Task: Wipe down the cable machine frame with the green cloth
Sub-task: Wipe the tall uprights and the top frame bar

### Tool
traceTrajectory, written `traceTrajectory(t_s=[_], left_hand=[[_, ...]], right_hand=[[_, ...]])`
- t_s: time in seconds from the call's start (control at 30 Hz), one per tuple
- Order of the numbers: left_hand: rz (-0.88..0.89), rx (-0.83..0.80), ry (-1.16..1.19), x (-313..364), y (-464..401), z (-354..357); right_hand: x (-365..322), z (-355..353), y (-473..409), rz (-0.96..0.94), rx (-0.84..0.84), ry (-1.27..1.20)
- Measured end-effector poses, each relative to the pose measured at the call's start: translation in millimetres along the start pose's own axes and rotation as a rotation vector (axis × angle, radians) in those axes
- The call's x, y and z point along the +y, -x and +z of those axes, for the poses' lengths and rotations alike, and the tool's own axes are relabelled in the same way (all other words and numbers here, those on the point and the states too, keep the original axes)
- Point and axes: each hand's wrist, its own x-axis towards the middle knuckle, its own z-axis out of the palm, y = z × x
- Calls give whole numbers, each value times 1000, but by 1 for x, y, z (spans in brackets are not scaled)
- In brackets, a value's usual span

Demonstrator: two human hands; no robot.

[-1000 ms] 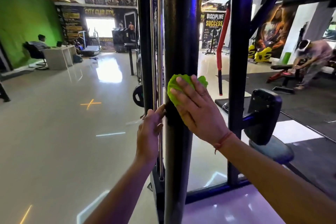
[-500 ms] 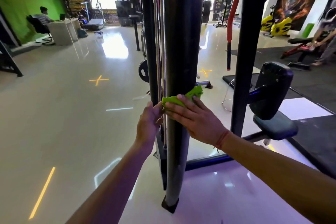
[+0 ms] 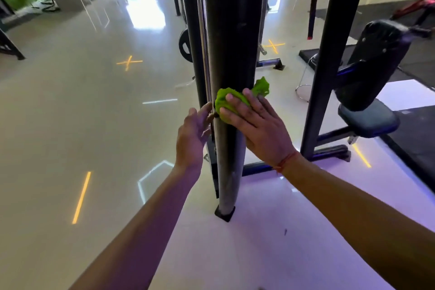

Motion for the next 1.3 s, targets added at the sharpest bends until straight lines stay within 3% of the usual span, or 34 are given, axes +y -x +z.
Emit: traceTrajectory(t_s=[0.1, 0.23, 0.4, 0.6, 0.73, 0.9, 1.07, 1.3], left_hand=[[-20, -26, -11, -13, 1, -6], [15, -92, -65, -30, 1, -18], [165, -94, -38, -55, -3, -22], [385, -115, -108, -103, -8, -33], [435, -137, -26, -133, -14, -29], [563, -182, 53, -170, -28, -35], [707, -228, 84, -217, -46, -44], [872, -283, 93, -290, -58, -62]], right_hand=[[-17, 14, 15, 139, 10, -68], [-18, 31, 55, 30, -129, -50], [-18, 42, 45, 235, 113, -163], [-36, 81, 90, 164, 118, -235], [-37, 77, 67, 335, 280, -329], [-45, 115, 116, 168, 186, -286], [-33, 125, 110, 153, 365, -347], [-31, 177, 175, 3, 416, -263]])
